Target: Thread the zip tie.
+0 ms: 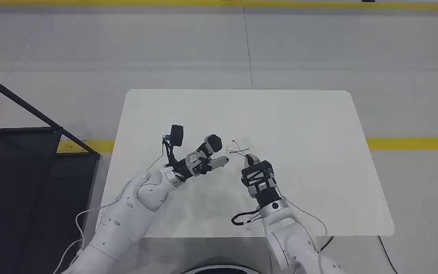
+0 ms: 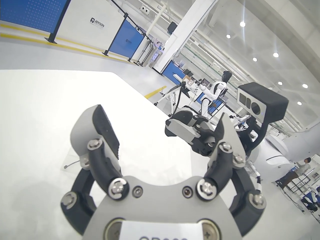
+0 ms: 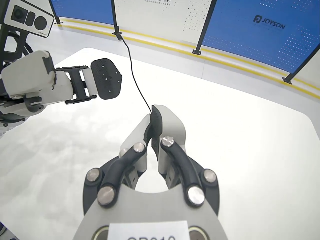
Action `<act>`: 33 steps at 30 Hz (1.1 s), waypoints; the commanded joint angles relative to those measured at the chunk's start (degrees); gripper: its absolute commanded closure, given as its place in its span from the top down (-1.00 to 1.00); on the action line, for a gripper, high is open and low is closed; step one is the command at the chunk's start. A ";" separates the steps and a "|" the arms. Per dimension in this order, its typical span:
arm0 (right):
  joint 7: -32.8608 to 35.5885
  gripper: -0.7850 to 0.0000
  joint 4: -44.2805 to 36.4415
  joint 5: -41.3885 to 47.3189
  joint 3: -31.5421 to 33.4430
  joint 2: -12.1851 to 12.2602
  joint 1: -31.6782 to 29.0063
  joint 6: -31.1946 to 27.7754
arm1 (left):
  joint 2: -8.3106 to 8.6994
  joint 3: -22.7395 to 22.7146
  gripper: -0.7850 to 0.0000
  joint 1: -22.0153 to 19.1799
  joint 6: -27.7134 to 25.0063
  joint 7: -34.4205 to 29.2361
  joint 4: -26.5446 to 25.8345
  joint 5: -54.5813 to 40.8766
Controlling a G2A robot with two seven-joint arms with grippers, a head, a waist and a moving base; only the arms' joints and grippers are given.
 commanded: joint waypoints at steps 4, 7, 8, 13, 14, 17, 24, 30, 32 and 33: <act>-1.82 -1.00 0.81 -0.70 0.22 -0.16 -0.20 -0.20 | -0.20 0.03 1.00 0.82 2.82 0.70 -2.12 0.46; -3.02 -1.00 1.59 -4.93 -0.63 -0.54 -0.50 2.08 | -0.64 0.44 1.00 1.28 5.71 2.54 -3.17 0.63; -2.84 -1.00 1.59 -6.68 -1.16 -0.74 -0.61 3.57 | -0.81 0.72 1.00 1.21 6.65 2.91 -3.39 0.76; 0.00 -1.00 2.19 -15.15 -4.42 -2.13 -0.51 11.29 | -1.62 1.88 1.00 0.79 9.39 4.95 -3.63 1.59; 0.79 -1.00 2.49 -16.21 -4.86 -2.43 -0.32 12.44 | -1.79 2.17 1.00 0.76 9.77 5.20 -3.69 1.61; 2.86 -1.00 3.45 -19.22 -6.33 -3.39 0.37 15.39 | -2.20 2.80 1.00 0.64 10.62 5.80 -3.49 1.64; 7.97 -1.00 5.52 -25.76 -9.14 -5.64 2.04 19.38 | -3.07 3.99 -0.19 0.75 10.89 7.59 -3.11 2.23; 11.58 -1.00 6.91 -28.78 -9.79 -7.29 3.06 20.42 | -3.62 4.54 -0.44 0.35 10.08 6.90 -2.24 1.33; 12.76 -1.00 7.25 -29.54 -9.92 -7.82 3.35 20.47 | -3.76 4.64 -0.56 0.32 9.90 6.45 -2.03 0.88; 13.28 -1.00 7.44 -29.98 -9.90 -8.08 3.48 20.61 | -3.83 4.65 -0.58 0.29 9.97 6.24 -1.89 0.62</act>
